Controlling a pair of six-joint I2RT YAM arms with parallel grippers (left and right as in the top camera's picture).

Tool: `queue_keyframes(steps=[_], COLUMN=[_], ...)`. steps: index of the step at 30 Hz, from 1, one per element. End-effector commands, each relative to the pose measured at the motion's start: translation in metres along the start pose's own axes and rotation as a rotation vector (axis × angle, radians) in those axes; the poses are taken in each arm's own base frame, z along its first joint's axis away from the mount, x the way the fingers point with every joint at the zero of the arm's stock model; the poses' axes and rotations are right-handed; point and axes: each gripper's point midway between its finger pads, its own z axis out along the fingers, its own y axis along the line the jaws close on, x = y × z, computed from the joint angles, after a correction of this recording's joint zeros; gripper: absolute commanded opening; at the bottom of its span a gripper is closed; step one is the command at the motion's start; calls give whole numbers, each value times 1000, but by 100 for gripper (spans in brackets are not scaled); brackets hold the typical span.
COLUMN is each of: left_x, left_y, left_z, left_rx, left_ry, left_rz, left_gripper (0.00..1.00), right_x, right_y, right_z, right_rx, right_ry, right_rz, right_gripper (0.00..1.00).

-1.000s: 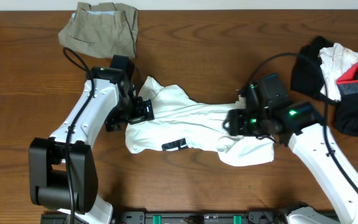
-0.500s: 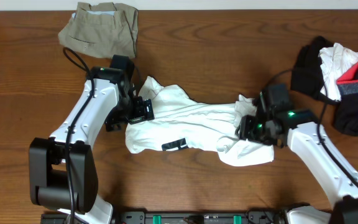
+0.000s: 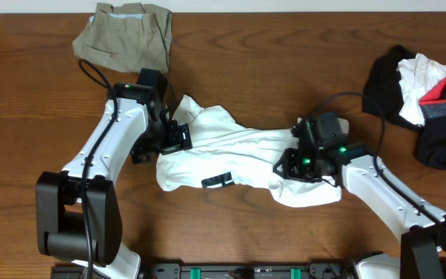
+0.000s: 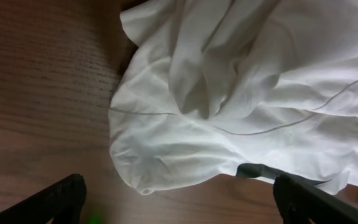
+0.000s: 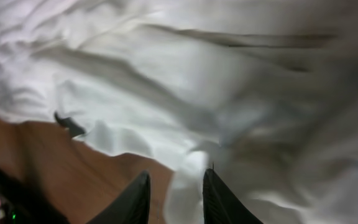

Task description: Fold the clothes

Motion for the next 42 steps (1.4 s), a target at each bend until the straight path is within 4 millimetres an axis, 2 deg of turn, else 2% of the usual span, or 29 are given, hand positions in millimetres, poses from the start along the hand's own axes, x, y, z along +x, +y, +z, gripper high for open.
queue_keyframes(steps=[1,3,5,7,10,13,17,21,29,34,38,42], left_x=[2,2,2,3,4,3,3,3,3,2,1,0], left_y=[1,1,1,1,1,1,1,1,1,1,0,0], left_z=[3,3,3,3,3,3,3,3,3,3,3,3], left_rx=[1,0,0,-2,-2,-2,-2,-2,-1,-1,2,3], left_ry=[14,15,16,20,21,21,21,20,17,16,10,7], left_rz=[5,5,5,9,36,42,43,43,50,51,52,52], left_gripper=[98,98,98,98,98,98,98,98,98,98,98,98], right_x=[8,3,-10,-37,-69,-101,-115,-123,-132,-134,-133,-136], right_y=[11,13,15,20,21,2,-32,-51,-76,-87,-87,-70], right_z=[5,3,-5,-29,-64,-96,-108,-99,-50,-30,-12,11], right_rx=[-27,-33,-44,-63,-69,-9,84,106,116,115,98,26], right_ry=[29,11,-29,-115,-219,-323,-386,-379,-298,-274,-248,-224], right_rz=[-22,-26,-26,-24,-22,36,110,149,226,290,317,304], right_gripper=[24,15,12,13,23,20,17,15,9,9,10,10])
